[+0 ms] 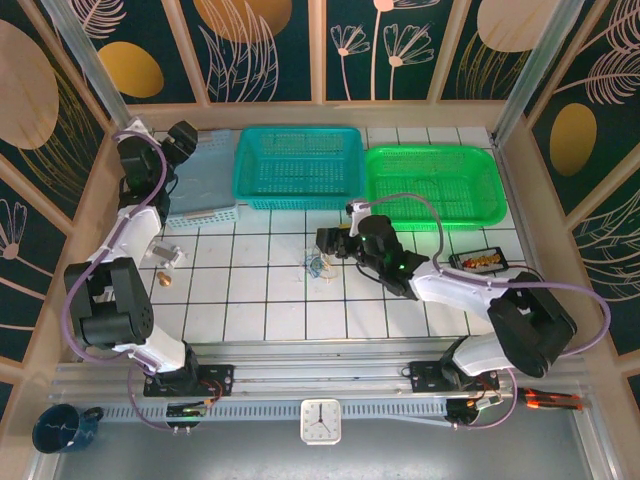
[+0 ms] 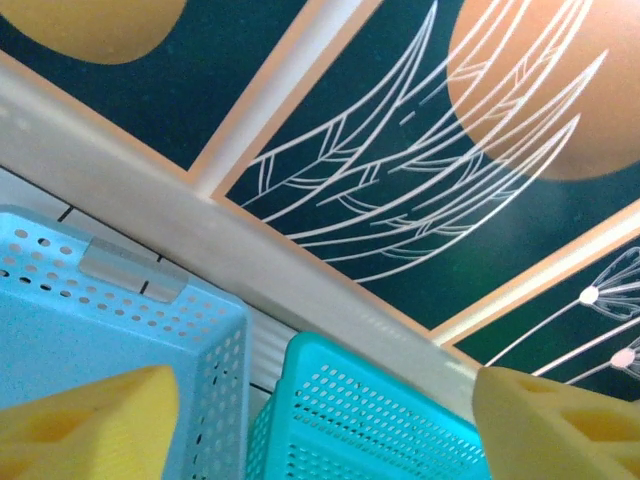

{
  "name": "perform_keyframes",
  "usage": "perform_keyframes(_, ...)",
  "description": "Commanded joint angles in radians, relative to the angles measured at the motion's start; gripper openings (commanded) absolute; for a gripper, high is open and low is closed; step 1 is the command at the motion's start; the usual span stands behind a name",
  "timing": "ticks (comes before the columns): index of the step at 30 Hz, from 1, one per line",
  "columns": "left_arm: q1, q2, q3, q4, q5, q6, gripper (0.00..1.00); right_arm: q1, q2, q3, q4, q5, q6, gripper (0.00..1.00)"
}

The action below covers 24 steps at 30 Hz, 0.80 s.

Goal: Untangle the cables

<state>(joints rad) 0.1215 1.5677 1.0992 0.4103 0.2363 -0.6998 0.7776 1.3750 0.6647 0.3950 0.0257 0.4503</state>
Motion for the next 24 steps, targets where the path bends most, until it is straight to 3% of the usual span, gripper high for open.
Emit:
perform_keyframes(1, 0.002, -0.01, -0.002, 0.044, 0.019, 0.017, 0.84, -0.005, -0.037, -0.015, -0.028, 0.032, -0.015, 0.67)
perform_keyframes(6, 0.003, -0.025, 0.01, 0.024, 0.025, 0.034, 0.98, -0.006, -0.05, -0.019, -0.038, 0.034, -0.014, 0.67)
perform_keyframes(10, 0.003, -0.024, 0.044, -0.079, -0.042, 0.096, 0.99, -0.004, -0.058, -0.027, -0.05, 0.035, -0.013, 0.67)
perform_keyframes(15, 0.008, 0.005, 0.103, -0.264, -0.253, 0.138, 0.99, -0.005, -0.068, -0.024, -0.063, 0.032, -0.006, 0.67)
perform_keyframes(18, 0.024, 0.025, 0.118, -0.309, -0.325, 0.148, 0.99, -0.005, -0.07, -0.016, -0.065, 0.024, -0.008, 0.67)
perform_keyframes(24, 0.099, 0.095, 0.171, -0.404, -0.342, 0.145, 0.99, -0.005, -0.063, -0.017, -0.058, 0.01, -0.025, 0.67)
